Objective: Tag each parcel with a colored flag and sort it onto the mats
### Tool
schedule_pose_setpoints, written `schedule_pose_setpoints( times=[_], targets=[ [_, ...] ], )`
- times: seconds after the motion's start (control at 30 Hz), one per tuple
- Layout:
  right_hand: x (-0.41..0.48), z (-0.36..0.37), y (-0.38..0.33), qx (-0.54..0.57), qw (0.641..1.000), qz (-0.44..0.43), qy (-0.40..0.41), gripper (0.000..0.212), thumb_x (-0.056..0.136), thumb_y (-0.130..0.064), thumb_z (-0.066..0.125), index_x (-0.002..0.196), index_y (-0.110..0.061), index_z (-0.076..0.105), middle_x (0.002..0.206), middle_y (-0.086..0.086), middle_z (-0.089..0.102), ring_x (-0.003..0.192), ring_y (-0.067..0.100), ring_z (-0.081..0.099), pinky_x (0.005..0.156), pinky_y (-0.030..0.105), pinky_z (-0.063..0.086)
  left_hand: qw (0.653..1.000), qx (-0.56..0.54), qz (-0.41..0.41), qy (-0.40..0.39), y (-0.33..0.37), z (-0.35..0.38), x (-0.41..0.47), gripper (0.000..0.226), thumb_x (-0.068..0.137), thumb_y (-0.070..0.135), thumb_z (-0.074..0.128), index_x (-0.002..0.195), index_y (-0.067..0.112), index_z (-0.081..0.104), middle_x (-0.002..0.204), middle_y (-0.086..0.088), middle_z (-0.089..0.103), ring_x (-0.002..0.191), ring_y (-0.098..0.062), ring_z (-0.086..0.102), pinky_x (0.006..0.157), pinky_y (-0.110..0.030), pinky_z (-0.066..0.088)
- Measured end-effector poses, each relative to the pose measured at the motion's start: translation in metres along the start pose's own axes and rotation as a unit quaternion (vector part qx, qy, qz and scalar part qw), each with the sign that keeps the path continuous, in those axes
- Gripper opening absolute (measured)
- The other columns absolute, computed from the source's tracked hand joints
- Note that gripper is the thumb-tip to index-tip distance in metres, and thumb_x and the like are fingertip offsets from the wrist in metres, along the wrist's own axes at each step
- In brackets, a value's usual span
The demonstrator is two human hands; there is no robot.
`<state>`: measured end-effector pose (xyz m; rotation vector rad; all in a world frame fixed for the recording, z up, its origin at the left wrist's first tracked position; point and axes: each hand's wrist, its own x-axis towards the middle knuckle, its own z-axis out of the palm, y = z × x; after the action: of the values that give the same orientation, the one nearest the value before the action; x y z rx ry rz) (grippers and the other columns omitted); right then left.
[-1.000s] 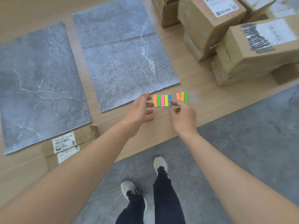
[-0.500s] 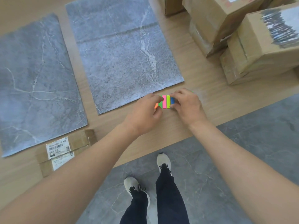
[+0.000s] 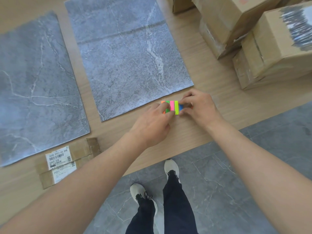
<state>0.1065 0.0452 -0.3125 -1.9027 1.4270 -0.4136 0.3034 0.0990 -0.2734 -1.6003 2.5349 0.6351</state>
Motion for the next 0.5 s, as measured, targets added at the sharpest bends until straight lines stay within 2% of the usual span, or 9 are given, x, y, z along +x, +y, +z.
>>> schedule_pose_setpoints(
  times=[0.13,0.27,0.5],
  targets=[
    [0.0015,-0.0026,0.0019,-0.012,0.999,-0.041,-0.001,0.029,0.069,-0.004,0.089,0.096,-0.007,0.081,0.095,0.007,0.067,0.079,0.019,0.06,0.073,0.044,0.056,1.0,0.003,-0.001,-0.003,0.0016,0.0005,-0.0013,0.04,0.085,0.018,0.055,0.125,0.017,0.061,0.126,-0.009,0.051,0.107,-0.032,0.052,0.086,-0.045,0.05],
    [-0.0038,-0.0031,0.0052,-0.068,0.991,-0.111,-0.004,0.013,0.078,0.0,0.081,0.089,-0.004,0.079,0.092,0.01,0.069,0.079,0.031,0.067,0.068,0.046,0.058,1.0,-0.001,-0.007,-0.013,0.0046,0.0003,-0.0032,0.049,0.086,0.019,0.056,0.135,0.023,0.057,0.135,-0.01,0.046,0.116,-0.032,0.048,0.087,-0.045,0.052],
    [-0.0067,-0.0042,0.0071,-0.073,0.99,-0.119,-0.005,0.006,0.084,0.0,0.075,0.088,-0.004,0.074,0.098,0.008,0.067,0.085,0.03,0.067,0.072,0.048,0.057,1.0,0.026,-0.005,-0.011,0.0055,0.0075,-0.0016,0.06,0.087,0.027,0.055,0.146,0.034,0.046,0.14,-0.012,0.042,0.12,-0.032,0.045,0.089,-0.045,0.051]
  ],
)
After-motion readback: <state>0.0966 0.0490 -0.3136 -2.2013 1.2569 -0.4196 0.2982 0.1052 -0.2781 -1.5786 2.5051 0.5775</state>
